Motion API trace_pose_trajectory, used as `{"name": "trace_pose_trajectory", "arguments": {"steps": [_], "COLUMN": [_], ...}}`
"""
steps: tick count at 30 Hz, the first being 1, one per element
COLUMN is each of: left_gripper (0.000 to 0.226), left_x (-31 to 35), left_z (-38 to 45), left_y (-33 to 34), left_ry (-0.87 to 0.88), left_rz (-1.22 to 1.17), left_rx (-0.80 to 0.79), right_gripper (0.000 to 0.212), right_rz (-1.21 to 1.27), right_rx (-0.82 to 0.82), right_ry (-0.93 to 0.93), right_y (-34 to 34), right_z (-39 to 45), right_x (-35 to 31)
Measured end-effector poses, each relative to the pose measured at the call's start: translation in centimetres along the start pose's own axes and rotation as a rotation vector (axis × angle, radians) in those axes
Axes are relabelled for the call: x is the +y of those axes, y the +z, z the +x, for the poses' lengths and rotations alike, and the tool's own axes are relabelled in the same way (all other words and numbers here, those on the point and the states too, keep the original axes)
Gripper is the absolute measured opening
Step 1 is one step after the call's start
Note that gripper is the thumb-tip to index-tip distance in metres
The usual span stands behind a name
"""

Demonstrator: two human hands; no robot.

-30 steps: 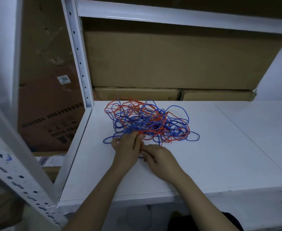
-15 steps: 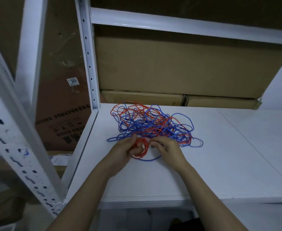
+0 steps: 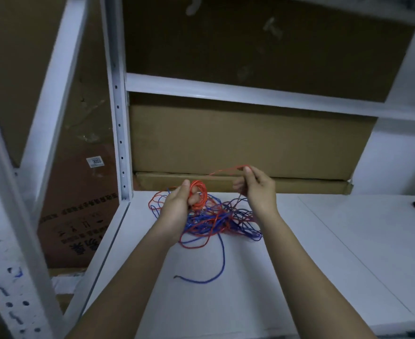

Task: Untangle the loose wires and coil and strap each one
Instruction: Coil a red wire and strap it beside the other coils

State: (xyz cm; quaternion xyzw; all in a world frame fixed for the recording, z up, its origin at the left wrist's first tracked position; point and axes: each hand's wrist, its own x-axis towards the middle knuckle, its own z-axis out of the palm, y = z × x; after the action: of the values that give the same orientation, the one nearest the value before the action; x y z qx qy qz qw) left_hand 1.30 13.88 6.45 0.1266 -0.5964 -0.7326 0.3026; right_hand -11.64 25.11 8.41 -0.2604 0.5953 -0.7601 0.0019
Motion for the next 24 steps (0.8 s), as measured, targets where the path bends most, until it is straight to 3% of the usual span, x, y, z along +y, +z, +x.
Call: {"name": "trace_pose_trajectory", "arguments": {"steps": [4, 12, 15, 17, 21, 24], "left_gripper": [0.042, 0.039, 0.040, 0.040, 0.031, 0.028], "left_x": [2.4, 4.8, 4.7, 4.5, 2.7, 1.0], "left_z": [0.8, -1.2, -2.1, -2.3, -2.6, -3.1], "left_y": [2.0, 0.7, -0.7, -1.6, -3.2, -3.9], "left_ry": [0.062, 0.001, 0.015, 0.065, 0.089, 0.088], "left_rz": [-0.027, -0.353, -0.379, -0.271, -0.092, 0.018], "left_rx": [-0.006, -0.098, -0.122, -0.058, 0.070, 0.120], "right_gripper": [0.026, 0.032, 0.031, 0.030, 0.013, 0.020], "right_rz": [0.067, -0.576, -1.096, -1.298, -1.403, -1.311], "right_rx": [0.038, -0.180, -0.310, -0.422, -0.562, -0.547], "right_ry": [-0.165, -0.153, -0.361, -0.540, -0.846, -1.022], "right_y": [0.7, -0.5, 0.1, 0.8, 2.3, 3.0], "right_z": [2.7, 1.7, -1.0, -3.2, -7.7, -9.7], "right_x": [-3.9, -1.1, 1.2, 2.3, 3.4, 3.7]}}
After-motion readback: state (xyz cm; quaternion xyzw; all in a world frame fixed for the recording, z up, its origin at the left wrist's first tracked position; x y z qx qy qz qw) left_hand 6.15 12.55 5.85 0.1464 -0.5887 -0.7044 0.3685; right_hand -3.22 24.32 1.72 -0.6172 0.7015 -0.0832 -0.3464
